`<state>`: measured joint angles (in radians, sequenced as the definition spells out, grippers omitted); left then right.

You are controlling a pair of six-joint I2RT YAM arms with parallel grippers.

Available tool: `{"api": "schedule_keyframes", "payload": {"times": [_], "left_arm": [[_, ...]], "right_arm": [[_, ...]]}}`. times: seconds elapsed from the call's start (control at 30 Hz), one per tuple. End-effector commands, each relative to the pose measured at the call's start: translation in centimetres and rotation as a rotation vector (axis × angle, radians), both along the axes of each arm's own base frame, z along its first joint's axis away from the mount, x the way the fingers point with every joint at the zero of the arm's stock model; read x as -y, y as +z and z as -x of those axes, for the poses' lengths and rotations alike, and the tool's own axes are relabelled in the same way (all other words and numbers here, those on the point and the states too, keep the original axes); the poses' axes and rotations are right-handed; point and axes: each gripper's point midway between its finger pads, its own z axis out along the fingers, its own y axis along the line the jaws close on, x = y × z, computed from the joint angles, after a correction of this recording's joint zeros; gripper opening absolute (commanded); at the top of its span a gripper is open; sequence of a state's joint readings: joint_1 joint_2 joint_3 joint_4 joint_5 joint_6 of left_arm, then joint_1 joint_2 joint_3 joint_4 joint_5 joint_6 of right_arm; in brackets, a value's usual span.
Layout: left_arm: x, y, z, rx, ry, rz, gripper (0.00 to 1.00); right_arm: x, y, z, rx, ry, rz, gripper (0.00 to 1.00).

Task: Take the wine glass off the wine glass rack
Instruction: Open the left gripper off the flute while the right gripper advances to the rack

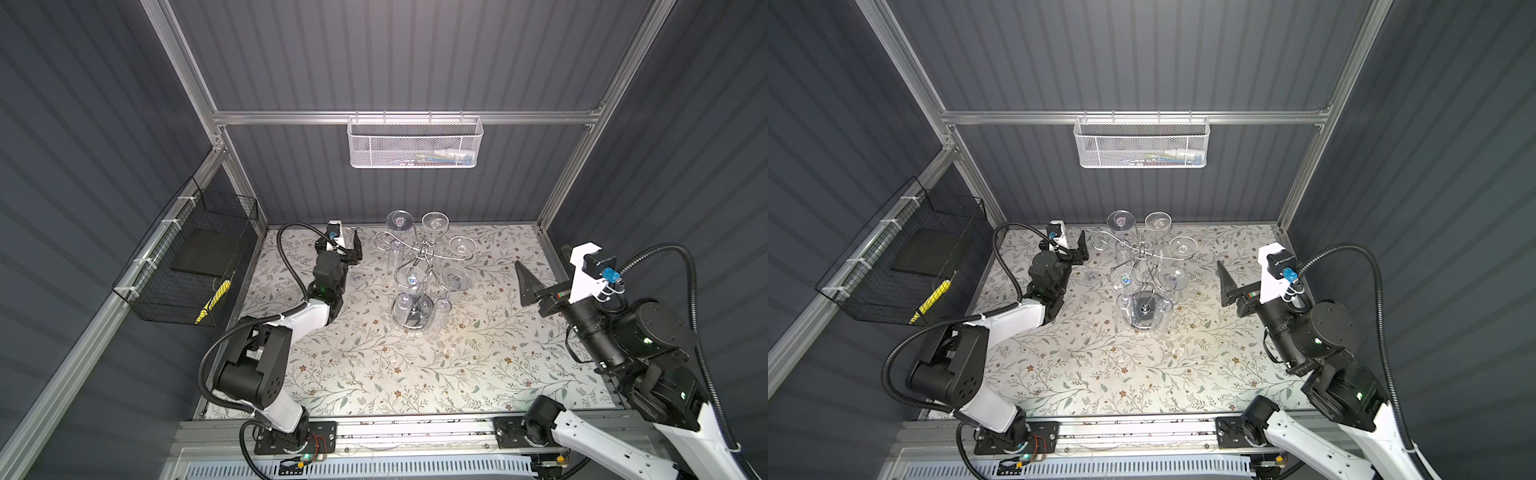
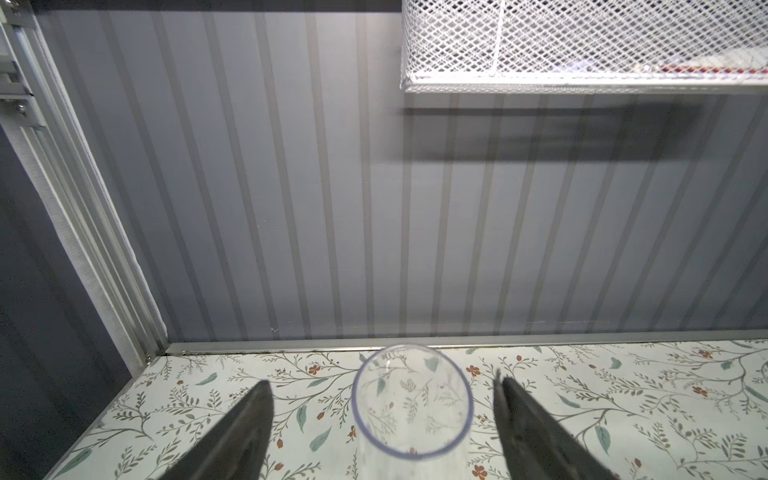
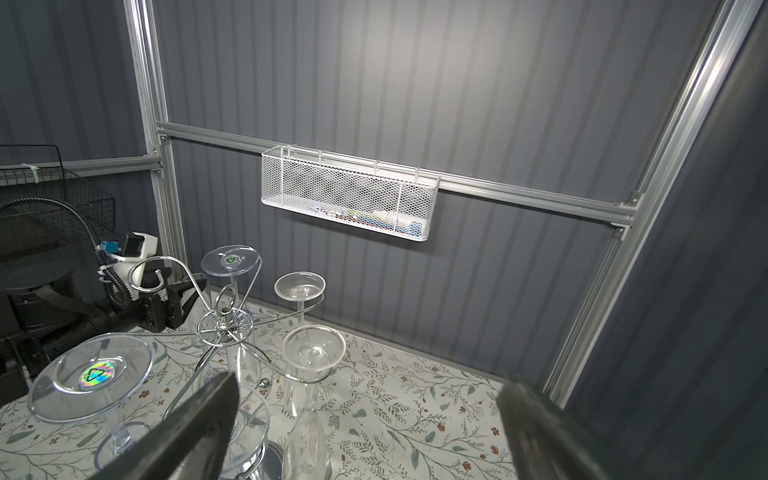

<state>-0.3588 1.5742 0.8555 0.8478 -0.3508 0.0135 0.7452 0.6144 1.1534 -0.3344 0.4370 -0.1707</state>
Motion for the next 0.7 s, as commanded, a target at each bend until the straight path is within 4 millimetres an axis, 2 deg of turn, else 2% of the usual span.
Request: {"api": "schedule_keyframes", "payload": {"times": [0.0, 0.23, 0.57, 0.67], "left_arm": [[-1.3, 1.3, 1.4, -0.050, 0.036, 0.027, 0.85], [-2.6, 3.2, 4.6, -0.110, 0.044, 0.060, 0.87], [-4.2, 3.6, 9.8, -0.228, 0.039, 0.184, 0.88], [-4.5, 3.5, 11.3, -0.240, 0.030, 0.211, 0.89]], "right_arm": [[-0.1, 0.4, 0.1, 0.012, 0.008, -0.041, 0.99], [-1.0, -0.4, -0.6, -0.022, 0.028, -0.063, 0.99], [-2.9, -1.8, -1.4, -0.170, 0.090, -0.189, 0.99], [-4.2, -2.2, -1.5, -0.253, 0.143, -0.234, 0.99]]}}
